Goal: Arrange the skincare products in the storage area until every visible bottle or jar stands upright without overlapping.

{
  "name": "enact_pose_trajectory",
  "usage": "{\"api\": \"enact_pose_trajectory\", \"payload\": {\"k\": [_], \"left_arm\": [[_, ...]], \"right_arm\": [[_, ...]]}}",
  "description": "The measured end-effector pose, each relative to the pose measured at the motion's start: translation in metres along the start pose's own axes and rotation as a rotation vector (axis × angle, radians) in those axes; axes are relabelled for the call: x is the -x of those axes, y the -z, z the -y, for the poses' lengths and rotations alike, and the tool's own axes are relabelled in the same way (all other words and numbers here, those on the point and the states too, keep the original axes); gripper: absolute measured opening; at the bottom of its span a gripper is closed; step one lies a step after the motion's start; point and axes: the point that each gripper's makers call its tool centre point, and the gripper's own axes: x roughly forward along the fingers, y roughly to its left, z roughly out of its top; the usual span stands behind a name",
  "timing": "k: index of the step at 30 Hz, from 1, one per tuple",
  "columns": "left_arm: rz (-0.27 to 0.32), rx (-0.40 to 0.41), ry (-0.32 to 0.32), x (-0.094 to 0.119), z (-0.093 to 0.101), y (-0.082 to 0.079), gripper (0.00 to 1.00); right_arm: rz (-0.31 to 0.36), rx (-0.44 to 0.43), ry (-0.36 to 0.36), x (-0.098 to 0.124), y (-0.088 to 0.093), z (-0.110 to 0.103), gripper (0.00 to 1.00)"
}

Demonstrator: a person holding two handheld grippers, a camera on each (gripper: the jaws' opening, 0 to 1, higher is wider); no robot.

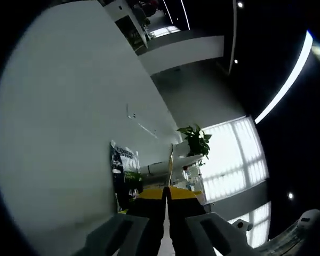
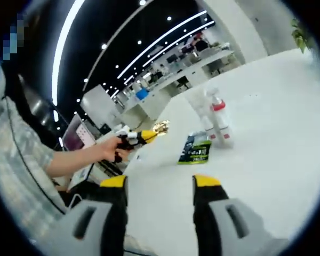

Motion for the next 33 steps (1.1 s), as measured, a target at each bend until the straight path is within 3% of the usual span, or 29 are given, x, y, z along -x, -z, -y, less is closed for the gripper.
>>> {"api": "enact_pose_trajectory", "payload": {"k": [4, 7, 12, 19, 25, 33], "left_arm": [[-0.002, 0.007, -0.040, -0.006, -0.007, -0.008, 0.00], [-0.038, 0.021, -0.095, -0.012, -0.023, -0.008, 0.00], [-0.062, 0.043, -0.128, -0.020, -0.032, -0.010, 0.00], [-0.111, 0.075, -0.206, -0.024, -0.067, -0.017, 0.00], [-0.107, 0.099, -0.241, -0.026, -0.094, -0.033, 0.00], [-0.109, 0.124, -0.283, -0.027, -0.114, -0.038, 0.01]], "right_arm": [[0.010, -0.007, 0.008, -0.002, -0.006, 0.003, 0.47], [0.006, -0.011, 0.017, -0.005, -0.009, 0.008, 0.47], [-0.003, -0.034, 0.033, -0.009, -0.007, 0.014, 0.47], [-0.017, -0.036, 0.055, -0.013, -0.005, 0.020, 0.48], [-0.027, -0.042, 0.059, -0.016, -0.007, 0.024, 0.49], [-0.033, -0.041, 0.060, -0.017, -0.008, 0.028, 0.48]]}}
